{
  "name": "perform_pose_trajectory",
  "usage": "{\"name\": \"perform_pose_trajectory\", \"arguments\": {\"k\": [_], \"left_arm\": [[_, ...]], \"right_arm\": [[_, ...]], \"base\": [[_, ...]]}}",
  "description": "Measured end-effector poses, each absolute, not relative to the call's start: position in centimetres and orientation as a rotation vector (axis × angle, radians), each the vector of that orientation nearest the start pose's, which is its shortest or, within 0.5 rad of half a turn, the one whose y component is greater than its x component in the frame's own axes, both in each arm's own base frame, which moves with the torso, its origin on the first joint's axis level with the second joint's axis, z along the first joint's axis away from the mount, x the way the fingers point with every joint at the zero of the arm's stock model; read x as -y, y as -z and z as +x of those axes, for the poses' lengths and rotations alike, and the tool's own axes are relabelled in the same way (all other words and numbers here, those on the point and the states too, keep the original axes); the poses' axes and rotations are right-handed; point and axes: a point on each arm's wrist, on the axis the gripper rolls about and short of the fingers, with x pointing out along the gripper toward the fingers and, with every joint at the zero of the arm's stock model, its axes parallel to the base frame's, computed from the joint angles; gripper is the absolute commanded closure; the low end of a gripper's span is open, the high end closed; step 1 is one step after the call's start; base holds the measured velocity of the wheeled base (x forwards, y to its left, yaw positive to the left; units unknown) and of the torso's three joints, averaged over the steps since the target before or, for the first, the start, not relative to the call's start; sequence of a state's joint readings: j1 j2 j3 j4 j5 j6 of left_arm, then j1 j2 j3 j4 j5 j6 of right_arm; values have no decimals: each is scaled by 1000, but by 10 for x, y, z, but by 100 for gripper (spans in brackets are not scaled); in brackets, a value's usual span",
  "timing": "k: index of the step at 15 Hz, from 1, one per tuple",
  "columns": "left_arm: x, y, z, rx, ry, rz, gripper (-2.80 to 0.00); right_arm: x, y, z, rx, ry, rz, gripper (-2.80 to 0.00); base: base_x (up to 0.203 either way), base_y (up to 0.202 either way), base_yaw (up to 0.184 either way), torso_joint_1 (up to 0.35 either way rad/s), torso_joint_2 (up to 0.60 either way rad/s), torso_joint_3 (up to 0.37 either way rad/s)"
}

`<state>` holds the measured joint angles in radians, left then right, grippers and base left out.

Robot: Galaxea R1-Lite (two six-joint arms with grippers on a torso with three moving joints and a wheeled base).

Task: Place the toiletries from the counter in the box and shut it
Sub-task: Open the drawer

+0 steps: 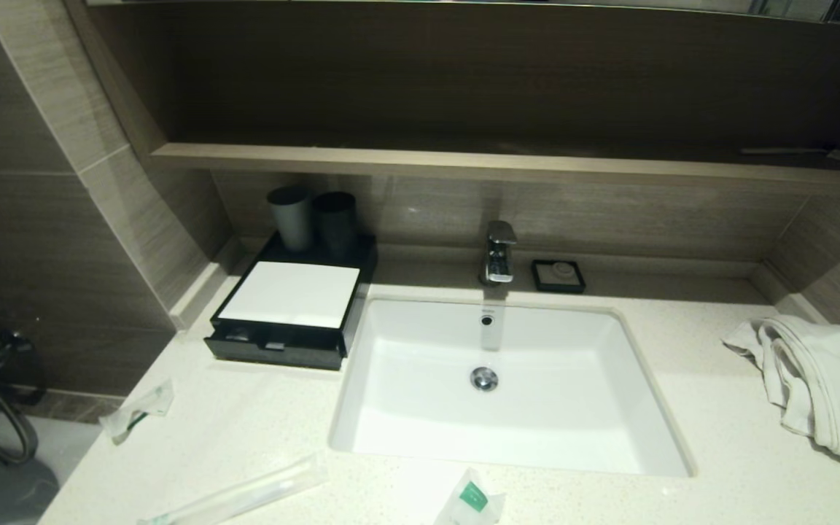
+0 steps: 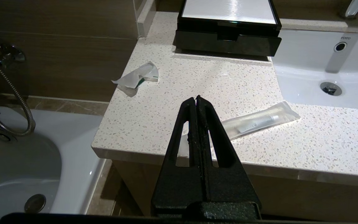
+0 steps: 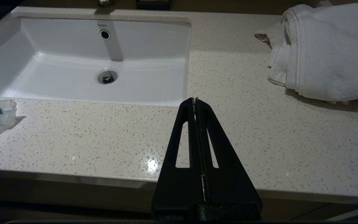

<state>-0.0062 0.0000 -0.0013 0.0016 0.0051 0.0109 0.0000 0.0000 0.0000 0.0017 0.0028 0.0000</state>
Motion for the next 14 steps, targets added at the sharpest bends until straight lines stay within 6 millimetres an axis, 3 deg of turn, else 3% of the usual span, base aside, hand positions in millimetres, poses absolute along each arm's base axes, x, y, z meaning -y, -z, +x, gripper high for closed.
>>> {"name": "perform_pose_trajectory", "arguments": {"k": [14], "left_arm": [[0, -76, -23, -3, 0, 20, 0]], "right_arm": [[0, -75, -23, -1, -3, 0, 0]], "base": [[0, 0, 0, 0, 0, 0]]}}
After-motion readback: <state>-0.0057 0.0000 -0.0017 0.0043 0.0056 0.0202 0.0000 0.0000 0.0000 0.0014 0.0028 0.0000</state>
